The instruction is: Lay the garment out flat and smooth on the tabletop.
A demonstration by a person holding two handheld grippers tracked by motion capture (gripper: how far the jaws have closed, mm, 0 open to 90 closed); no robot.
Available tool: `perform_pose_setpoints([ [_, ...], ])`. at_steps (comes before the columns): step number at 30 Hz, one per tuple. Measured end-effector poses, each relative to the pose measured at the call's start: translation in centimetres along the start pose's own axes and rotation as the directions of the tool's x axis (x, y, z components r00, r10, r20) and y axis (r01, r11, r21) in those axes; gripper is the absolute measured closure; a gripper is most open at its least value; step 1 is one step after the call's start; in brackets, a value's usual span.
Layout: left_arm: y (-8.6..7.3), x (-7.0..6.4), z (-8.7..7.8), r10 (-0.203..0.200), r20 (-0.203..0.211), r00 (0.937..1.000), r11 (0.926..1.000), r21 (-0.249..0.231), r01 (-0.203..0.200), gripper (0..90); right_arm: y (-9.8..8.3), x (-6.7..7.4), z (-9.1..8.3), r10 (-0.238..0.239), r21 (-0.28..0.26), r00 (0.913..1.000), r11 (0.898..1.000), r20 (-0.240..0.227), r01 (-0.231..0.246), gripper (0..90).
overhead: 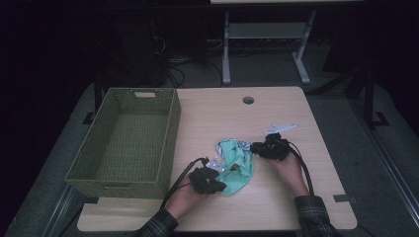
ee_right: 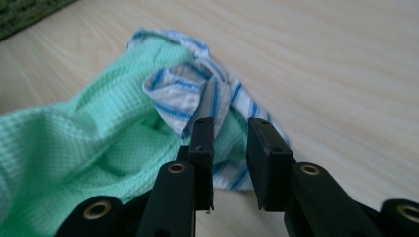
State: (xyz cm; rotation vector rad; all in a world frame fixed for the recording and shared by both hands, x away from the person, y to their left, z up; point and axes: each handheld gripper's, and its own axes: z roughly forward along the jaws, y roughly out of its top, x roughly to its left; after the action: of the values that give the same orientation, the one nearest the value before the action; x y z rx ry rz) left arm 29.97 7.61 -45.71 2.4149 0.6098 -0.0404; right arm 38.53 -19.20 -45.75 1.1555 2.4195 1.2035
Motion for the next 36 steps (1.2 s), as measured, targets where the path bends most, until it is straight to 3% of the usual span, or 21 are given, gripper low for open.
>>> perform_pose_setpoints([
  [3, 0.0, 0.0, 0.0, 0.002, -0.001, 1.0, 1.0, 0.001, -0.002, 88.5, 0.4, 0.2, 0.0, 0.007, -0.036, 0.9999, 0.999, 0.011, -0.006, 71.9],
  [6, 0.1, -0.1, 0.0, 0.004, -0.003, 1.0, 1.0, 0.002, -0.004, 88.5, 0.3, 0.1, 0.6, 0.007, -0.031, 0.9999, 1.0, 0.009, -0.007, 71.0],
  [10, 0.0, 0.0, 0.0, 0.004, 0.001, 1.0, 1.0, 0.003, -0.004, 88.7, -0.1, 0.2, 1.6, -0.009, 0.019, 1.0, 1.0, 0.002, 0.009, 72.4],
  [12, 0.0, 0.0, 0.0, 0.004, 0.001, 1.0, 1.0, 0.003, -0.004, 88.7, -0.2, 0.1, 1.7, 0.004, 0.032, 1.0, 0.999, 0.003, -0.004, 72.8],
  [18, 0.0, 0.0, 0.0, 0.004, 0.001, 1.0, 1.0, 0.003, -0.004, 88.7, -0.5, -0.3, 1.8, 0.015, 0.04, 0.9999, 0.999, 0.004, -0.015, 86.9],
  [22, 0.1, 0.0, 0.0, 0.009, -0.001, 1.0, 1.0, 0.005, -0.009, 88.8, -0.4, -0.4, 1.3, 0.015, 0.032, 0.9999, 0.999, -0.008, -0.014, 88.6],
  [33, 0.1, 0.0, 0.0, 0.007, 0.002, 1.0, 1.0, 0.004, -0.007, 89.2, 0.0, -0.3, -1.7, -0.021, -0.013, 0.9993, 1.0, 0.032, 0.022, 88.7],
  [36, 0.1, 0.1, 0.0, 0.008, 0.004, 1.0, 0.9999, 0.006, -0.008, 89.2, 0.2, -0.4, -2.4, -0.039, 0.0, 0.998, 0.999, 0.05, 0.039, 88.7],
])
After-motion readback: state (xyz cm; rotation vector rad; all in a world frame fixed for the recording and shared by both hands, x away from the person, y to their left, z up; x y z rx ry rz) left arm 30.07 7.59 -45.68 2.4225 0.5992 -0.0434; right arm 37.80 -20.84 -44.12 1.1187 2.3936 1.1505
